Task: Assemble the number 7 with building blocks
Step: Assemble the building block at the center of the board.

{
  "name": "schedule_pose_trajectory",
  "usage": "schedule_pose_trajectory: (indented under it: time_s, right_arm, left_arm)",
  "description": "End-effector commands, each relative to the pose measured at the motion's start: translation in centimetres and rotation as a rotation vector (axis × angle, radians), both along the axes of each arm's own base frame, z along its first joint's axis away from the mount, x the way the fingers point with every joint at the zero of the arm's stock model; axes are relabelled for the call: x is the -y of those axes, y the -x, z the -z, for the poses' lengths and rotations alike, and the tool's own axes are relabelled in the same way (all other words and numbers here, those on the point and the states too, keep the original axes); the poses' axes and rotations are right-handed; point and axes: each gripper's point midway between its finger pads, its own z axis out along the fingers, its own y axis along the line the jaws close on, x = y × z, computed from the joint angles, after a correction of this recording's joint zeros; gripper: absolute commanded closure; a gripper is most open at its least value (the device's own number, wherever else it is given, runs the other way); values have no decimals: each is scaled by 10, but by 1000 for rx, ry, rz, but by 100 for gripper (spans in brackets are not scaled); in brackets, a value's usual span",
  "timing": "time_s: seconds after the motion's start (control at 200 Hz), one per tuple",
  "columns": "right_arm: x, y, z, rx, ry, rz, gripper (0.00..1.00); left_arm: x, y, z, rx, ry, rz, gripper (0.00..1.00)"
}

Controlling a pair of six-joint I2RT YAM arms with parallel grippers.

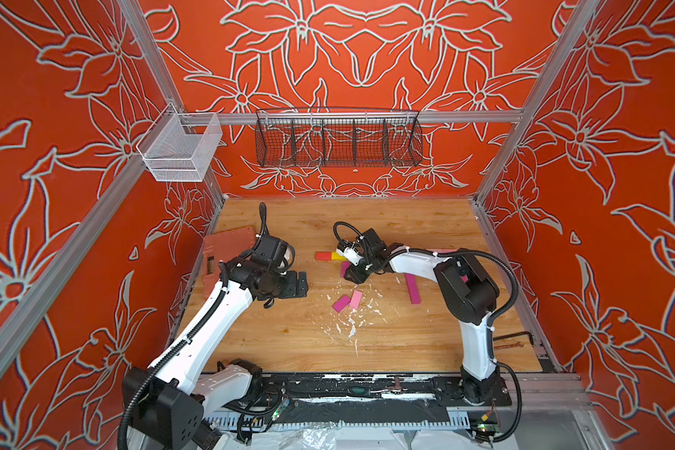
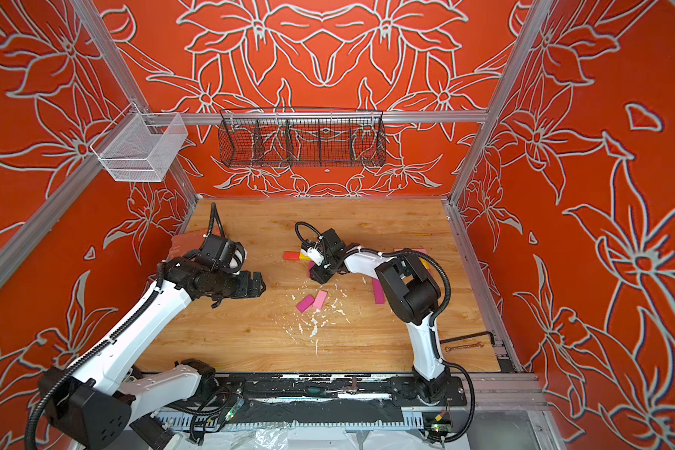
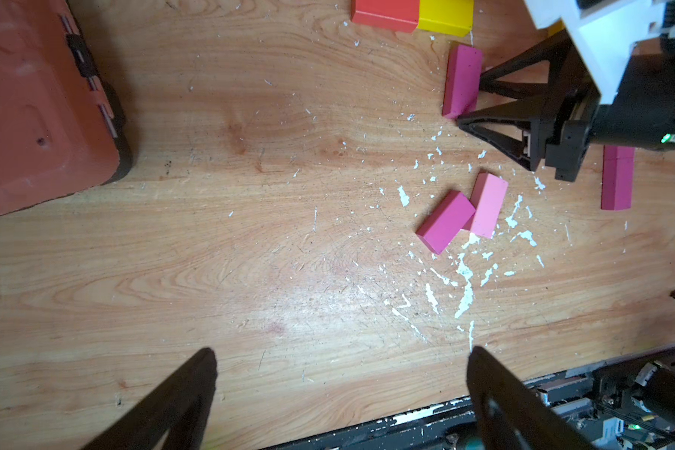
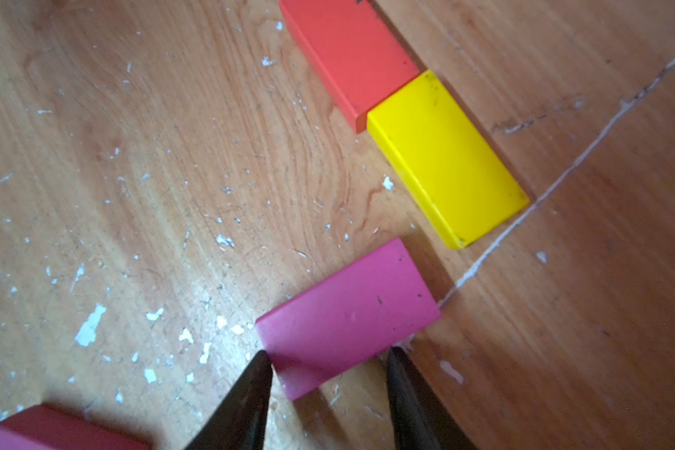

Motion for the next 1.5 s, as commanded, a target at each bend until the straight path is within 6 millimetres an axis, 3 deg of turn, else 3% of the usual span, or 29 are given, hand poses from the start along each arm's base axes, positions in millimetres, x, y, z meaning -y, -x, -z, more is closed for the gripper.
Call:
schedule_pose_trajectory:
  time_s: [0.0,0.911,1.491]
  right_arm:
    - [1,5,17,-11,41,-55,51]
    - [1,8,32,-51,84,-100,53]
    - [1,5,31,-57,76,-89,49]
  left_arm:
    - [-2,3,0,-7,-1,10,3]
    - [-4,2,3,-16,2,-2,3]
    - [-5,2,4,-20,4,-7,3]
